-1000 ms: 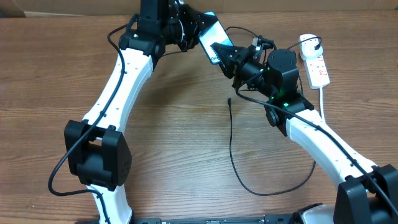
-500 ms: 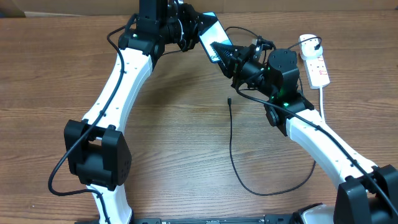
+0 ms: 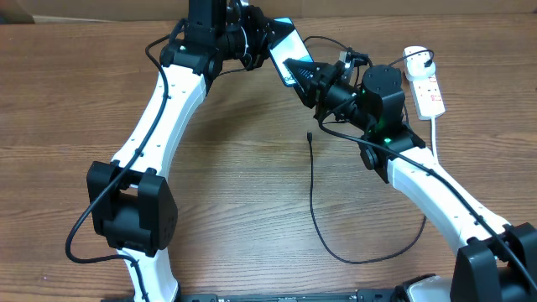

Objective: Plug charger to phone and switch on socket

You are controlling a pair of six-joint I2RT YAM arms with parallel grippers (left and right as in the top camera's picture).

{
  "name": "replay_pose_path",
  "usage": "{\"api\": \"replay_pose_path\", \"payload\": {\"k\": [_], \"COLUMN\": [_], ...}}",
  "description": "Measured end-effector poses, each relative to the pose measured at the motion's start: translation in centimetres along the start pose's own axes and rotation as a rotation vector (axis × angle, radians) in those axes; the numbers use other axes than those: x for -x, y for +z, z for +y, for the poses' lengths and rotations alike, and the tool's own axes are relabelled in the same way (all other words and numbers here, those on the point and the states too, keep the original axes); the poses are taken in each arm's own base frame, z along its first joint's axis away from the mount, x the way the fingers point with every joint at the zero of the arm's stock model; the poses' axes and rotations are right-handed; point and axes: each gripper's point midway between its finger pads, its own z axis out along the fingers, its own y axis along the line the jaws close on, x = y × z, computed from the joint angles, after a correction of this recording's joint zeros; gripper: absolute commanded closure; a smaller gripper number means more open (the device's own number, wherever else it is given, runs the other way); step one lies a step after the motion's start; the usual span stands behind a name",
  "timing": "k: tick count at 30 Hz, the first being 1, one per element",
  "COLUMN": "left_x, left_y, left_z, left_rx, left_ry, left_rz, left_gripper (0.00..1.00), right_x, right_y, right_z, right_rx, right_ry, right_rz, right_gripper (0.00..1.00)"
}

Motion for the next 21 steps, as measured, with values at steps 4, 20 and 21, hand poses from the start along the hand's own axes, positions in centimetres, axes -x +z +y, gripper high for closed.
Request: {"api": "replay_pose_path", "payload": {"k": [4,20,21], "left_x": [-0.1,-1.4,-1.4], "left_y": [0.0,0.4,0.4], "left_z": [-0.1,0.5,0.5], "left_rx": [-0.005,0.020,0.020], "left_ry": [0.003,0.052,0.058], "left_rz": [0.009,0.050,0.050], "left_gripper": [0.96,0.96,0.96], "right_x": [0.0,0.2,0.2], "right_y": [-0.1,-1.1,-1.1], "right_z": [0.1,-0.6,-0.7], "right_rx": [0.000,-0.014,-0.014], "right_ry": [-0.019,-0.146,-0.156], "right_rz": [0.015,0.100,0.102], "right_gripper": [0.96,0.63,0.61]}}
